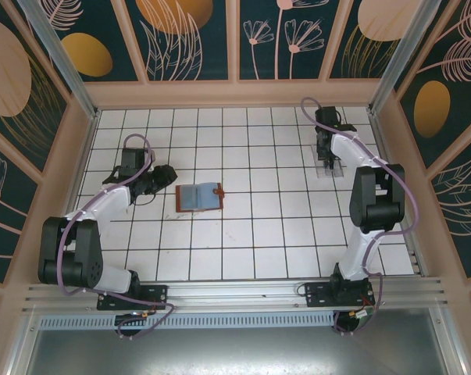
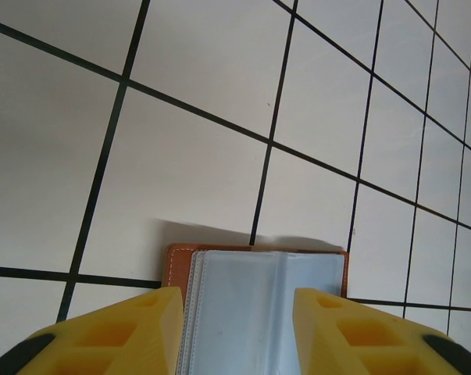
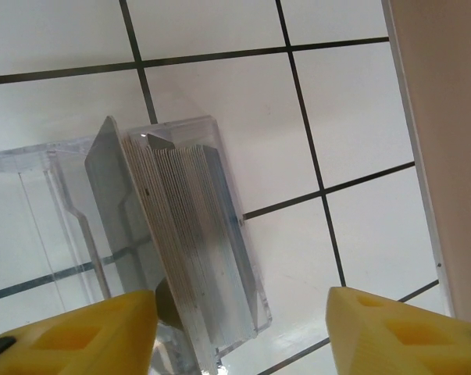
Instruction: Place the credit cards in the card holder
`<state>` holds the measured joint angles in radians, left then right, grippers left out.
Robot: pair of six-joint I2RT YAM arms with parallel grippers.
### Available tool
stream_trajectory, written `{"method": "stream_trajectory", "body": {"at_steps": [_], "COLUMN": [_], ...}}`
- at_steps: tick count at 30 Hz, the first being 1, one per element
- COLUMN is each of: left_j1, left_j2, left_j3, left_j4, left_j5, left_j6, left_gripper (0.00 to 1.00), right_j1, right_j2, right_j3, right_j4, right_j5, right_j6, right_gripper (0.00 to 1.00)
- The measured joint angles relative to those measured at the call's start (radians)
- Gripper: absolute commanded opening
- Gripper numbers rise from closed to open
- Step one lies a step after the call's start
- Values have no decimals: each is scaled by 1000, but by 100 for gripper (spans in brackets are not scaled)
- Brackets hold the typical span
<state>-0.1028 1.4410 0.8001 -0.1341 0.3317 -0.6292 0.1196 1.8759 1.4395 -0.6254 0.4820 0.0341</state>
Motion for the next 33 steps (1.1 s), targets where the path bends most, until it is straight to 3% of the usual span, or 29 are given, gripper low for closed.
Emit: {"method": "stream_trajectory", "body": {"at_steps": [5, 10, 24, 33], "left_j1": [0, 0, 0, 0], "left_j2": [19, 40, 74, 83], "left_j3": [0, 0, 0, 12], "left_j4": [3, 3, 3, 3], "left_j5": [8, 12, 27, 32], "left_j6": [-1, -1, 0, 0], "left_gripper": [42, 42, 42, 42], "right_j1": [0, 0, 0, 0], "right_j2": [0, 0, -2, -39], "right_j3": [0, 0, 3, 5], "right_j4": [0, 0, 1, 0], "right_j5": [-4, -23, -121, -245], "right_j6": [-5, -9, -2, -2], "right_gripper": [32, 24, 39, 40]}}
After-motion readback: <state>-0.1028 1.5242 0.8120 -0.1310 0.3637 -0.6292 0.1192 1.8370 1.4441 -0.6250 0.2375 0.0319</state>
